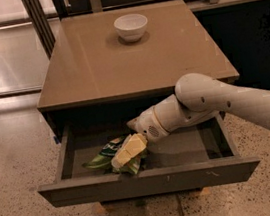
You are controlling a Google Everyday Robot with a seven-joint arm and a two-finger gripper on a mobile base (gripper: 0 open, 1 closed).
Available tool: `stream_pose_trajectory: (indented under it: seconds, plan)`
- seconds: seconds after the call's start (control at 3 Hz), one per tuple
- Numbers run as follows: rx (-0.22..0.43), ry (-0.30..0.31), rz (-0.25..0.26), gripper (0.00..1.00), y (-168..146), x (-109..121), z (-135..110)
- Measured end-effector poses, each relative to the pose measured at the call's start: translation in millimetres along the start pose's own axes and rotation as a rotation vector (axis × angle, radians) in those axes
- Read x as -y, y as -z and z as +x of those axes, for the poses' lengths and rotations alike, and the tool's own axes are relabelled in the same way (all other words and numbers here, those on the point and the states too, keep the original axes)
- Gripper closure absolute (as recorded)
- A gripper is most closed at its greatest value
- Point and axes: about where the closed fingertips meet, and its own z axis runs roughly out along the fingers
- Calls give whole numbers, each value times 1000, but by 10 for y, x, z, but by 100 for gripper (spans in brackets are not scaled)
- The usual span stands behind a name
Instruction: Pick green rice chip bag from top drawer and place on counter
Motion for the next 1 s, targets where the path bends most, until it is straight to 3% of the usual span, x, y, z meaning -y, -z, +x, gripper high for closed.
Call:
stream_pose_trajectory:
  seconds: [1.0]
  plan:
    - [-60, -2, 57, 0, -176, 42, 68]
